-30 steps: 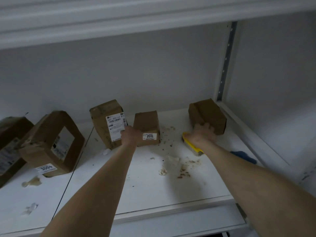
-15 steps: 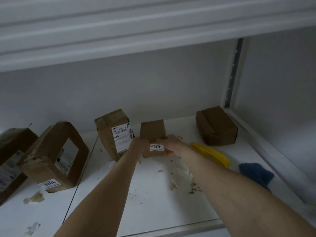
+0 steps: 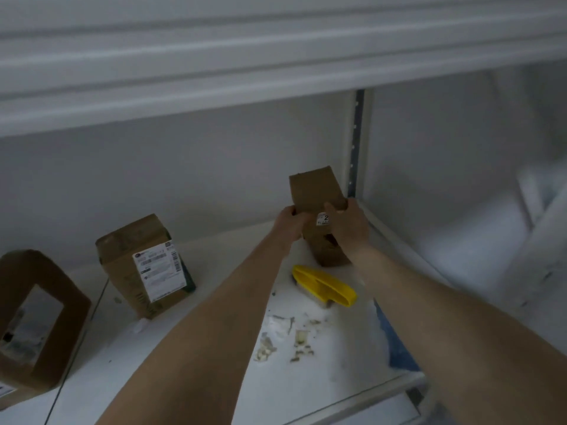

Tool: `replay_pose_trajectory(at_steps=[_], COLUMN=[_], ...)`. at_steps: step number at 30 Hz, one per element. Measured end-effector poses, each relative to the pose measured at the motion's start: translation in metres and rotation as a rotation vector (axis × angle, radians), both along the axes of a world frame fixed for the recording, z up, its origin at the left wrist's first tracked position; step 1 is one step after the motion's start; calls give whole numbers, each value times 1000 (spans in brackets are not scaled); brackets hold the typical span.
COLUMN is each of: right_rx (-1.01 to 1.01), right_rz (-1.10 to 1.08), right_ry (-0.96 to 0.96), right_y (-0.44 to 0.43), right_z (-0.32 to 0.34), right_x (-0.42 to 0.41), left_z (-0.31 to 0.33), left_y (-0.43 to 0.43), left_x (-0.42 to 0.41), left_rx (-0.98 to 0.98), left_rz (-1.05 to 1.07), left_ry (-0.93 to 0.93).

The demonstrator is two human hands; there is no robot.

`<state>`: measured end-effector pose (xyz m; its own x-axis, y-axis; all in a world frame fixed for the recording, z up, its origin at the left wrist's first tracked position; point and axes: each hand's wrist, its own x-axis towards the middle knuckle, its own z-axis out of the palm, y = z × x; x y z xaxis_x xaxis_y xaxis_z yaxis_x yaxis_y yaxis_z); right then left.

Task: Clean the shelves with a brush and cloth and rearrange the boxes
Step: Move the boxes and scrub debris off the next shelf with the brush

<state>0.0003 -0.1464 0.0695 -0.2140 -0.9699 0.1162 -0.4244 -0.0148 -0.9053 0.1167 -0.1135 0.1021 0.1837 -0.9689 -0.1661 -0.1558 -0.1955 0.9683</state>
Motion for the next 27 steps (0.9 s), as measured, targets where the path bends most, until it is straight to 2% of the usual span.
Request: replay_pose_trajectory(at_steps=[9,16,18,20,21,23,25,27], right_rx=[70,194,242,221,189,177,290,374], right_rz=[16,-27,-127,-152,-79,200,466,587], right_ry=[4,-80,-12,111,170,272,471,692], right_y=[-8,-3,4,14,19,35,53,66], right_z=[7,12,9,5,1,-8,-14,-24], right_x=[-36,-39,-41,-45,-46,-43,-35,-25], left_z=[-5,-6,-5,-5,-7,-14,-20,-28], left_y=[-9,-2,4,11,14,21,31,46], left_x=[-33,-35,-36,-33,-29,-16,-1,16], left_rx=[-8,27,14,1,3,31,61,75], left_rz=[-125,-162,-150,-84,-21,94,167,224], left_ry=[117,30,-5,-116,-163,-201,-203,-185])
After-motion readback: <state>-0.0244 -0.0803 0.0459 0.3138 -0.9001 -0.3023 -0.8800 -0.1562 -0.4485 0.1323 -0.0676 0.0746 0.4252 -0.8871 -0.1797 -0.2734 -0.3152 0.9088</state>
